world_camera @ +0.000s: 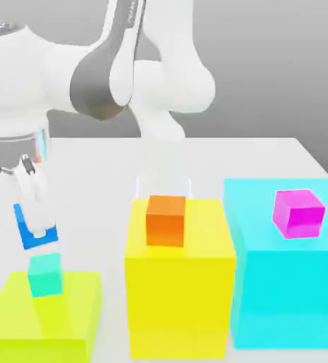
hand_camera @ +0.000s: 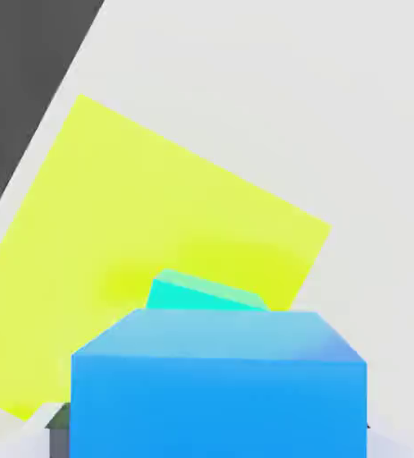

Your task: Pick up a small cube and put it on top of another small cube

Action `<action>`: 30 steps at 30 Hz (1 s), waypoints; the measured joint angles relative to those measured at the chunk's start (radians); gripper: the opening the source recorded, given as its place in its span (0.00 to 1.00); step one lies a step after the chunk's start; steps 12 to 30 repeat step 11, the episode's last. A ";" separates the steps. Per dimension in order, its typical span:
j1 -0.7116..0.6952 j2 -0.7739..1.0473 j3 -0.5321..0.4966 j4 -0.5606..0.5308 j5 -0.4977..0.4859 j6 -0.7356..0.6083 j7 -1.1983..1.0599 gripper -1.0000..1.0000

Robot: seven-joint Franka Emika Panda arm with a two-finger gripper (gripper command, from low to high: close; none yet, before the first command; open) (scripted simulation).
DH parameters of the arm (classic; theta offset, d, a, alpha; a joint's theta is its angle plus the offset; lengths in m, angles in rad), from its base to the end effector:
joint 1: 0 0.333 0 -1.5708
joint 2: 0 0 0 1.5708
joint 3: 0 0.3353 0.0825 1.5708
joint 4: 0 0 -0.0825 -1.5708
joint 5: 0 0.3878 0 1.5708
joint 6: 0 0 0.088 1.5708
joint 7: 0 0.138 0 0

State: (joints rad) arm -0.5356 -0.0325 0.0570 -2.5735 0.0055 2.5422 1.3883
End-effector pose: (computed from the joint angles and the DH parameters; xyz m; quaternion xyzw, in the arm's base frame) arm 0.3967 -0.2059 0.2596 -0.5932 0.8050 -0.0002 0.0008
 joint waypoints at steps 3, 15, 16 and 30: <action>0.004 0.021 -0.003 -0.005 -0.002 0.025 0.002 1.00; 0.002 -0.065 -0.001 0.018 0.002 -0.084 0.000 1.00; 0.002 -0.065 -0.001 0.018 0.002 -0.084 0.000 1.00; 0.002 -0.065 -0.001 0.018 0.002 -0.084 0.000 1.00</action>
